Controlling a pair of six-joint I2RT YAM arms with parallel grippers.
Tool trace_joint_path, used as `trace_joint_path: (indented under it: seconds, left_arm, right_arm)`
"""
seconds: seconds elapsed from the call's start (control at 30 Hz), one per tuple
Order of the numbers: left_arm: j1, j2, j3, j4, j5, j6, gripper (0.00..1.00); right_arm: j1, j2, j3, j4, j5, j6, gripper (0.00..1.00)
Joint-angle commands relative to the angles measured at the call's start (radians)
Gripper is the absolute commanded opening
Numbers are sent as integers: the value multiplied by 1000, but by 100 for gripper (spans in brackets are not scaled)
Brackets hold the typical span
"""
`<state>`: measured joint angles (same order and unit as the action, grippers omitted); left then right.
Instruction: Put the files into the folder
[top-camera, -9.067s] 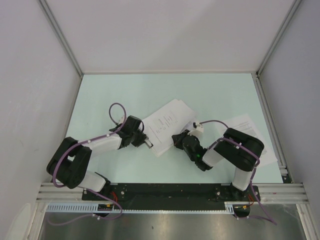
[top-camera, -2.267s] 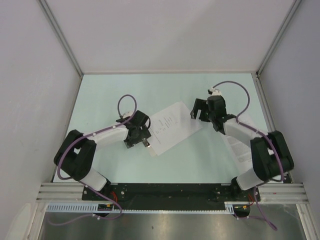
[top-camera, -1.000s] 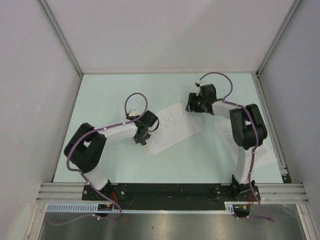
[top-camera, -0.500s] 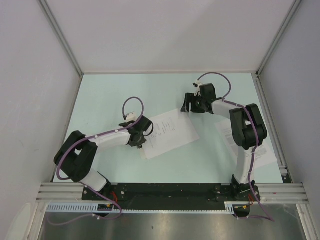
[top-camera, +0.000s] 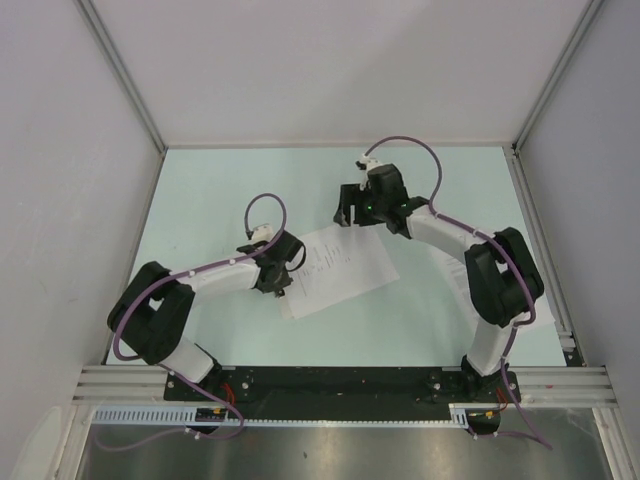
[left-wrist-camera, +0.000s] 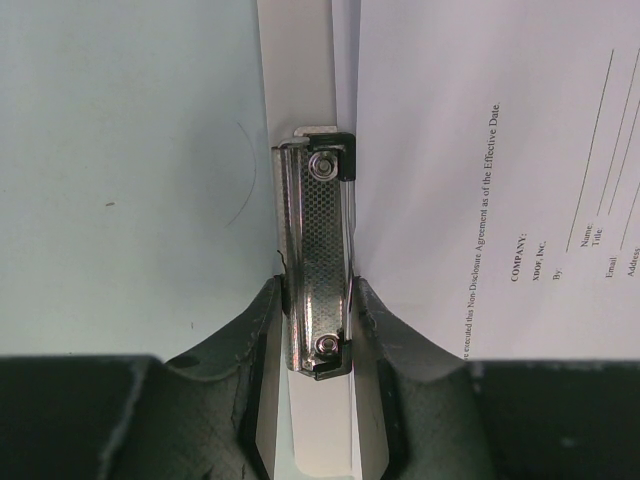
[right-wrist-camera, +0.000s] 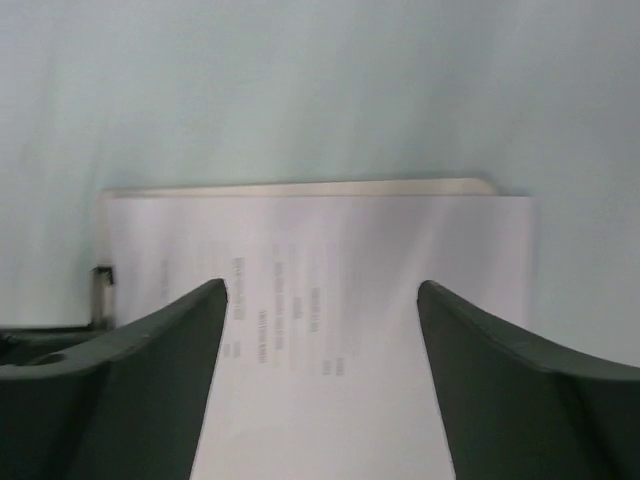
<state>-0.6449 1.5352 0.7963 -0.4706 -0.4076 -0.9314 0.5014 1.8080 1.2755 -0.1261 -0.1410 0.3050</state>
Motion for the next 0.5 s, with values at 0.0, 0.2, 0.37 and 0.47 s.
trace_joint_path:
  seconds: [0.0, 0.2, 0.37, 0.47]
  left_arm:
    - [4, 5, -32, 29, 67, 0, 0]
    - [10, -20, -71, 72, 85, -26, 0]
    - [19, -78, -132, 139, 89, -52, 0]
    - [30, -115, -180, 183, 96, -64, 0]
  right_arm:
    - [72, 69, 16, 100, -166, 176, 65]
    - [202, 165, 15, 252, -198, 272, 35]
    - [229, 252, 16, 316, -232, 322, 29]
    - [241, 275, 16, 324, -223, 327, 27]
